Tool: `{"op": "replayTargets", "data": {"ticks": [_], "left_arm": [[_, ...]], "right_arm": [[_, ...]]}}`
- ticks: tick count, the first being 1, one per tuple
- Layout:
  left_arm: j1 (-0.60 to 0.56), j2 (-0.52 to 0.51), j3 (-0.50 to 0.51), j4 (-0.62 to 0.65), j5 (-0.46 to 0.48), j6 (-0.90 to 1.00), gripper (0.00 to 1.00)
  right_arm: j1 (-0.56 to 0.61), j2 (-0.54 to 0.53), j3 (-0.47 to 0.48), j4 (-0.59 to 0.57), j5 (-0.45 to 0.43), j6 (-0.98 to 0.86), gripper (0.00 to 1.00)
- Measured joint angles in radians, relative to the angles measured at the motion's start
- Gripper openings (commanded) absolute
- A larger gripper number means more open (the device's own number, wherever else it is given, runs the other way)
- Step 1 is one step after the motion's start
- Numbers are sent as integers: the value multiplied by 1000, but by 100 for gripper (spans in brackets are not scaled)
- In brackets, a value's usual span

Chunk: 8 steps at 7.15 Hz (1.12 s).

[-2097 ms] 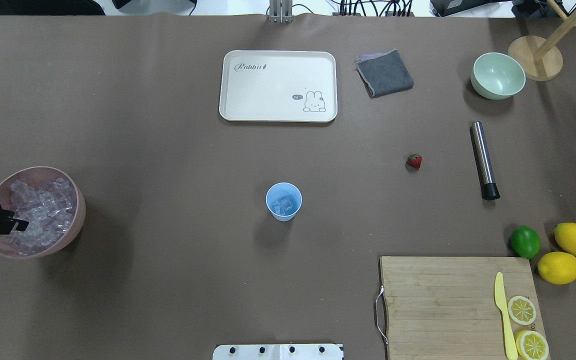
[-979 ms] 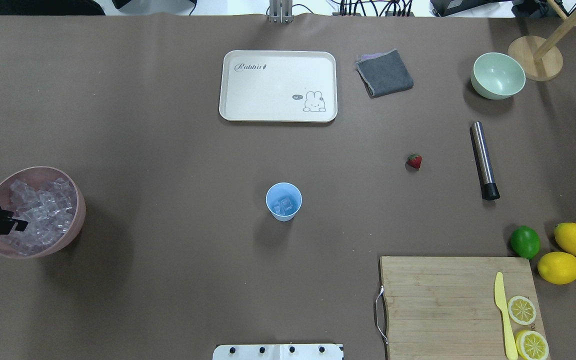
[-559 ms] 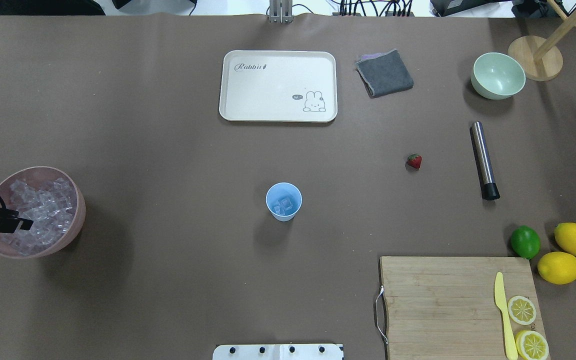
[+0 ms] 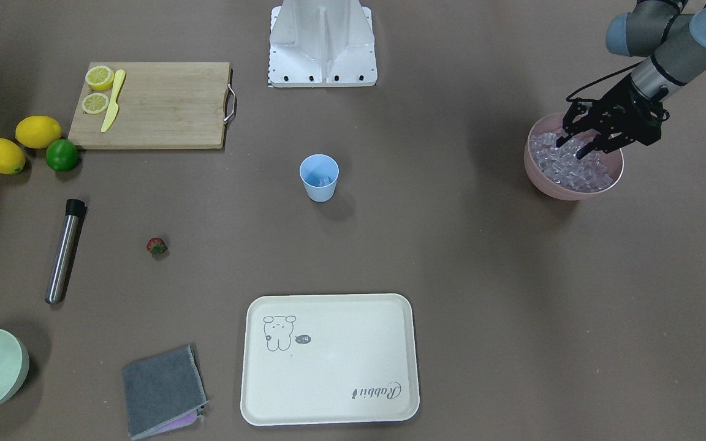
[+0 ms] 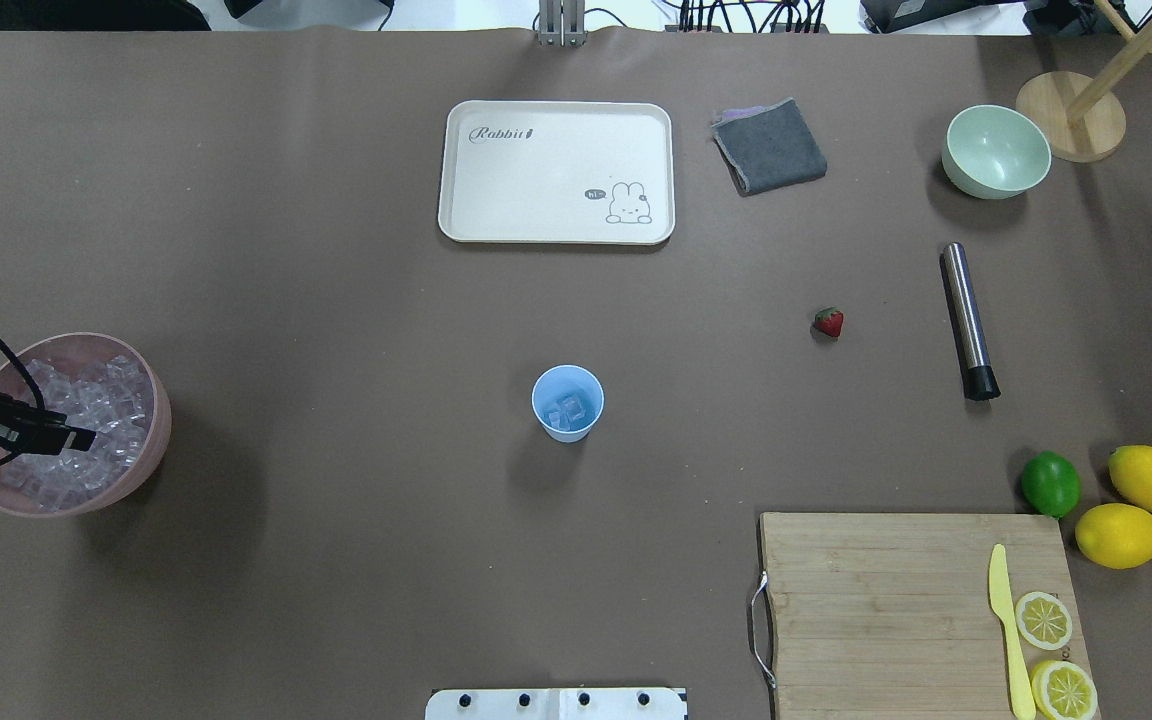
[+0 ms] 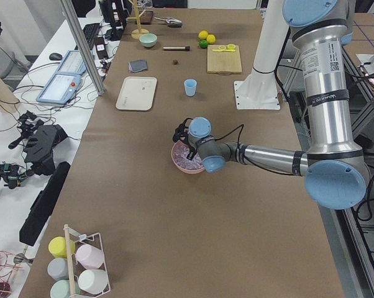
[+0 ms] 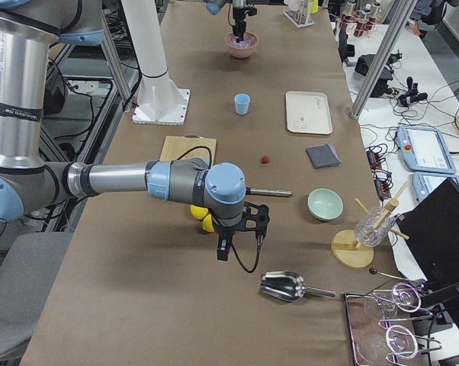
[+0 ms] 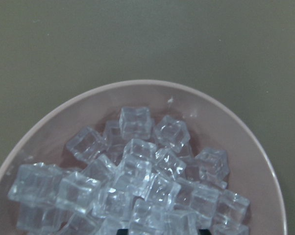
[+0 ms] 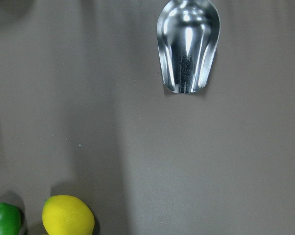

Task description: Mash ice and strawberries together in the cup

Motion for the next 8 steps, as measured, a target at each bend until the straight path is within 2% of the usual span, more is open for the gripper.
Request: {"op": "replayTargets", "data": {"ticks": [2,4,8], "left_arm": [[1,11,0,-3,-2,-1,57],[1,23,-14,-6,-11,-12,49],[5,31,-12,-5,-13,-22,50]], "right_arm": [[0,0,0,0,0,0,100],[0,0,1,0,0,0,100],[0,3,1,0,0,0,100]]}}
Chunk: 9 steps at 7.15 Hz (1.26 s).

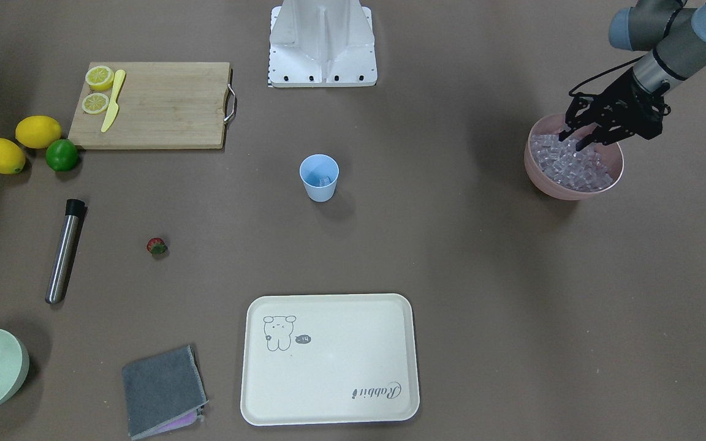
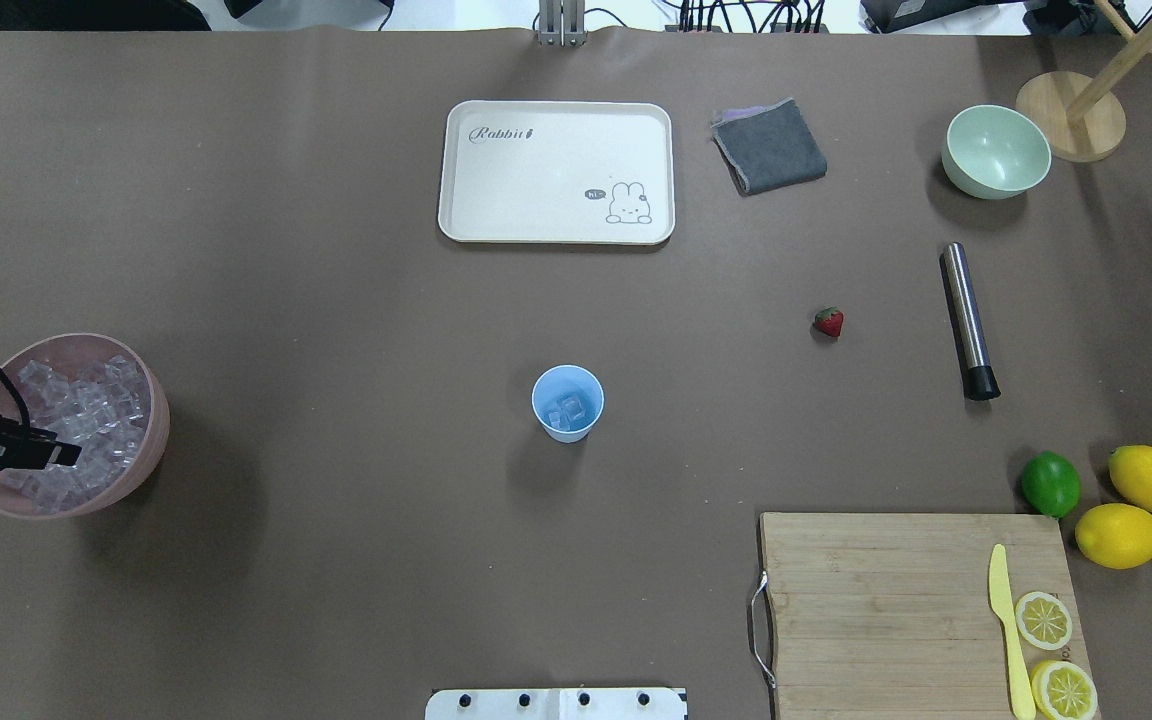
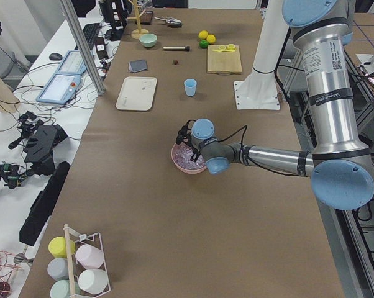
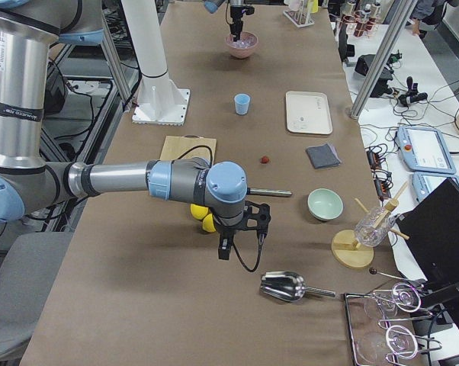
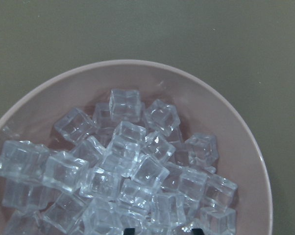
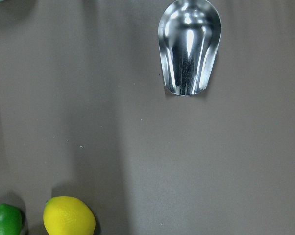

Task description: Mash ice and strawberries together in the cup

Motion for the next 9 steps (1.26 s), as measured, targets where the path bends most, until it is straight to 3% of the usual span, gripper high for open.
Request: {"op": "replayTargets", "data": {"ticks": [4,7,9], "left_arm": [[1,-7,6,0,0,0,24],[1,-5,4,0,-3,0,14],[-2,-8,0,4,-26,0,14]], "right_arm": [[0,-2,0,0,0,0,100],[0,-6,3,0,0,0,100],[1,-7,8,0,0,0,100]]}}
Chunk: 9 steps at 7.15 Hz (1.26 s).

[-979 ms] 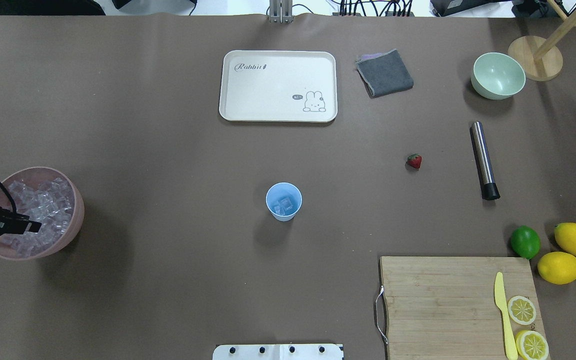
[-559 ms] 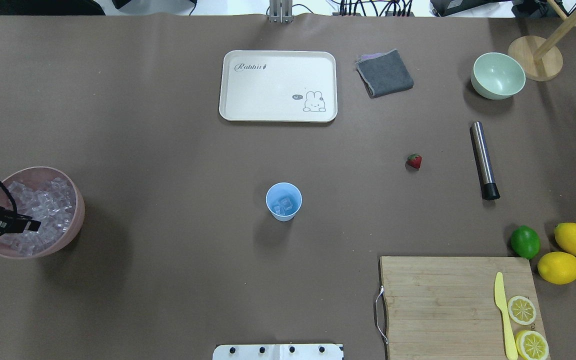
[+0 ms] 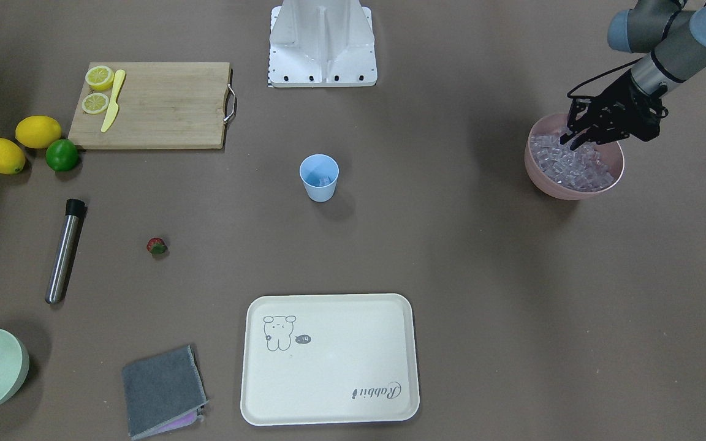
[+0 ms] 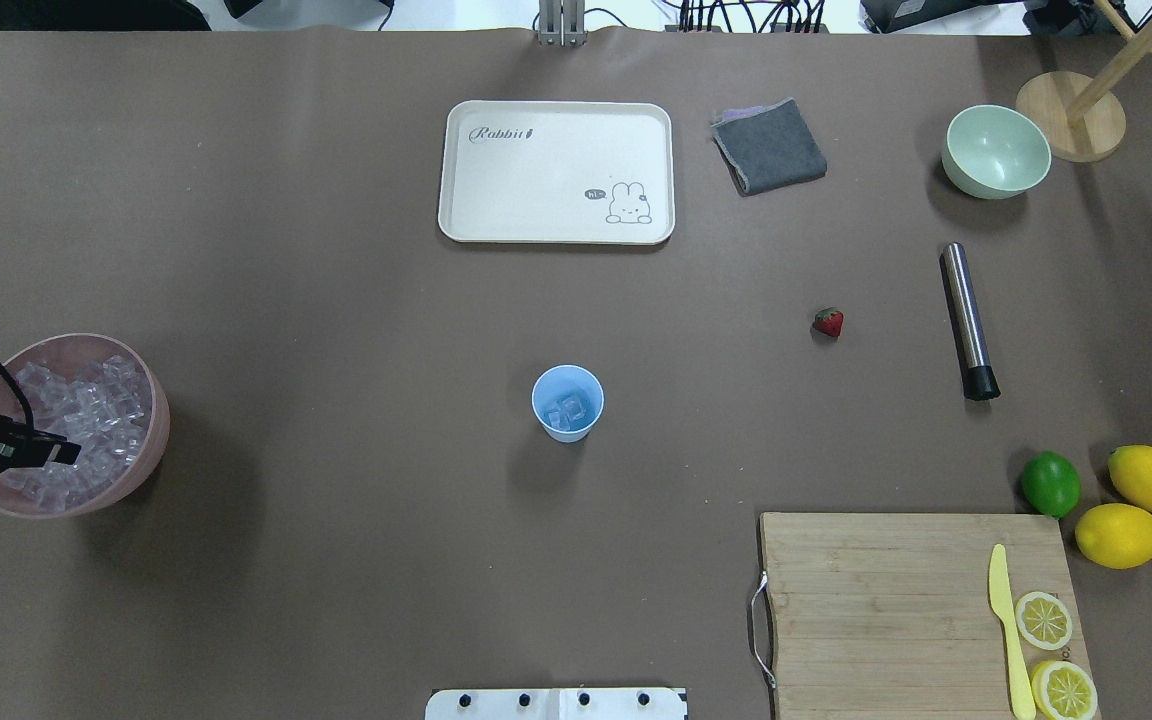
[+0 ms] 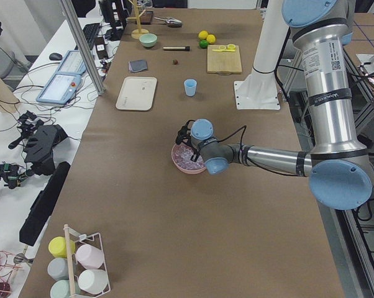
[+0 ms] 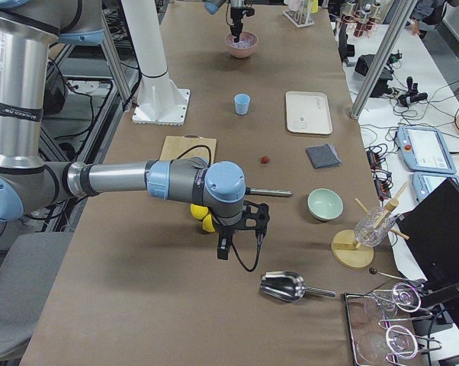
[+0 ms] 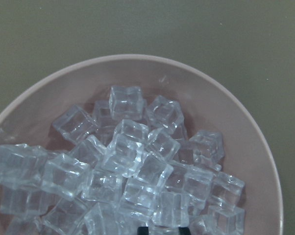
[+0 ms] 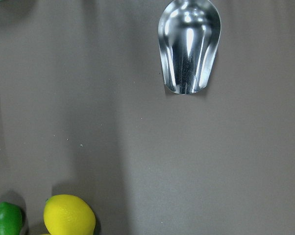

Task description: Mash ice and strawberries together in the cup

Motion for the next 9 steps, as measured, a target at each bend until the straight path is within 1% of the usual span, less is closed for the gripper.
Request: {"op": "replayTargets", "data": {"ticks": [2,3,5,7,8,9], "left_arm": [[-27,-20,-8,27,-71,-1,13],[-55,-56,-9,76,-105,1,13],[-109,-174,-15,222,-157,2,13],[-119,-345,-43,424,-161,-50,13],[-95,-428,-50,488,-133,-127,13],[-47,-495,-54,524,-85,-218,13]], "right_arm": [[-1,-1,1,0,0,0,100],[-1,-1,1,0,0,0,100],[-1,-1,3,0,0,0,100],[-1,0,6,0,1,0,100],[-1,0,6,0,0,0,100],[-1,-1,6,0,0,0,100]]}}
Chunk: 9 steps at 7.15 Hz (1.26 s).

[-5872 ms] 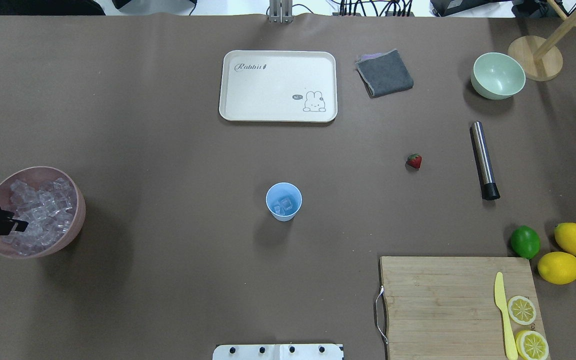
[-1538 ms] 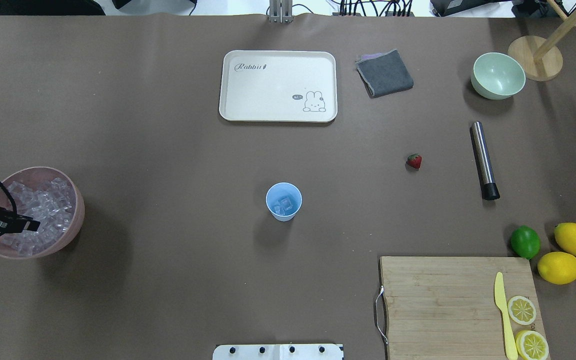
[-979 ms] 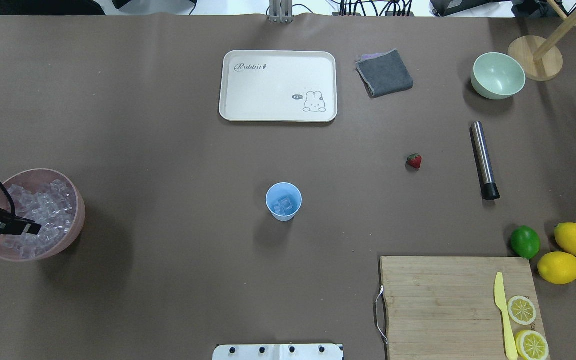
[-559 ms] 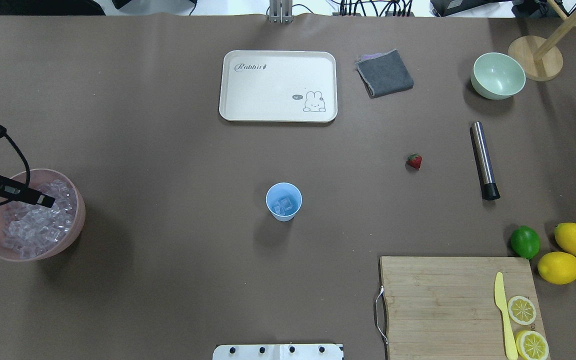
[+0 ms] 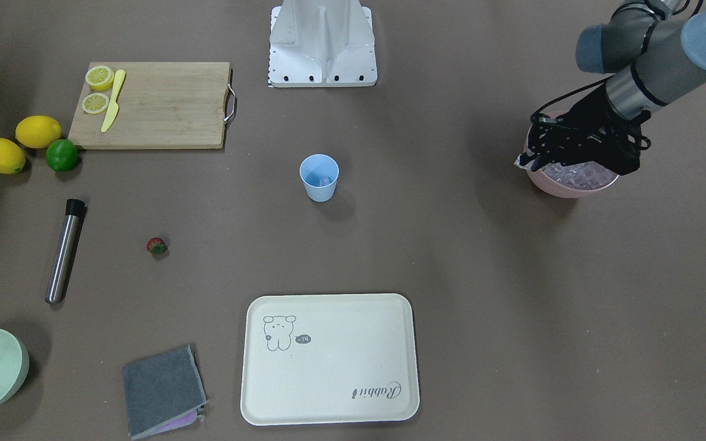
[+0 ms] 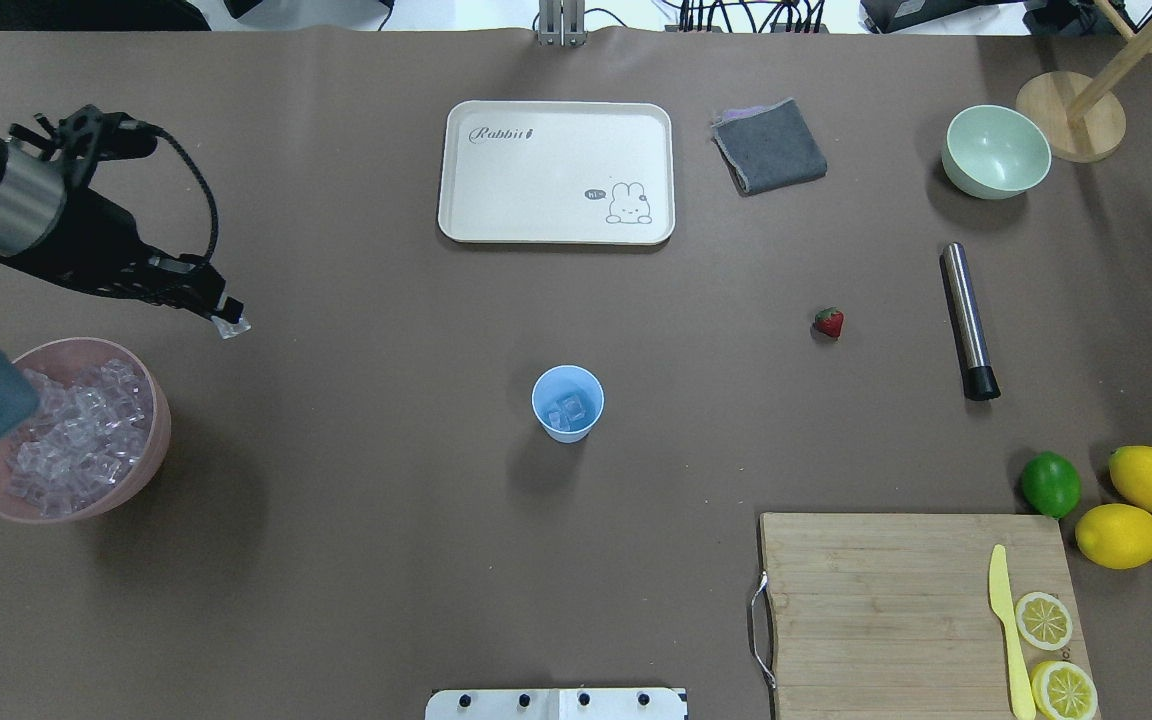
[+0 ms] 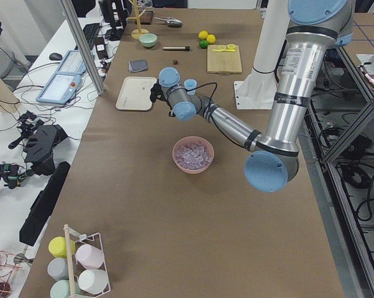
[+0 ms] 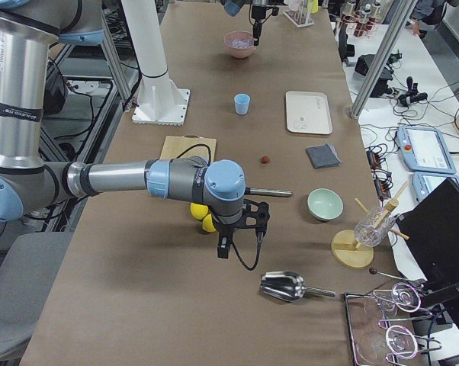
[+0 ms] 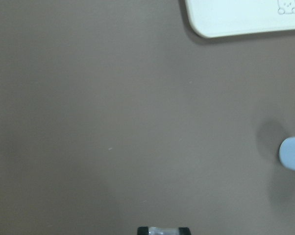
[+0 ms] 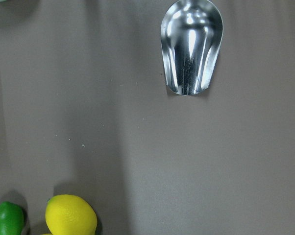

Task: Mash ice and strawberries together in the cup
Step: 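Lift the ice cube and carry it over the light-blue cup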

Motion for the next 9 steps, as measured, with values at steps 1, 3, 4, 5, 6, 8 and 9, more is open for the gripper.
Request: {"op": "replayTargets", "data": {"ticks": [1,3,4,5,6,8,9], "left_arm": [[59,-65,-3,37,60,-92,13],[185,-232,-4,200,208,-236,13],[241,-312,1,286,272,-284,13],[288,-374,23,329,322,-326,13],[322,-432,66,345,372,-364,13],[370,-499,139,351,446,-406,13],[377,-510,165,347,466,-410,13]], "right_arm": [[0,0,2,-3,0,0,100],[1,0,8,-13,0,0,100],[1,0,9,-15,0,1,100],[1,0,12,-15,0,0,100],[1,-1,17,-16,0,0,100],[1,-2,22,-17,0,1,100],[1,-3,22,-17,0,1,100]]}}
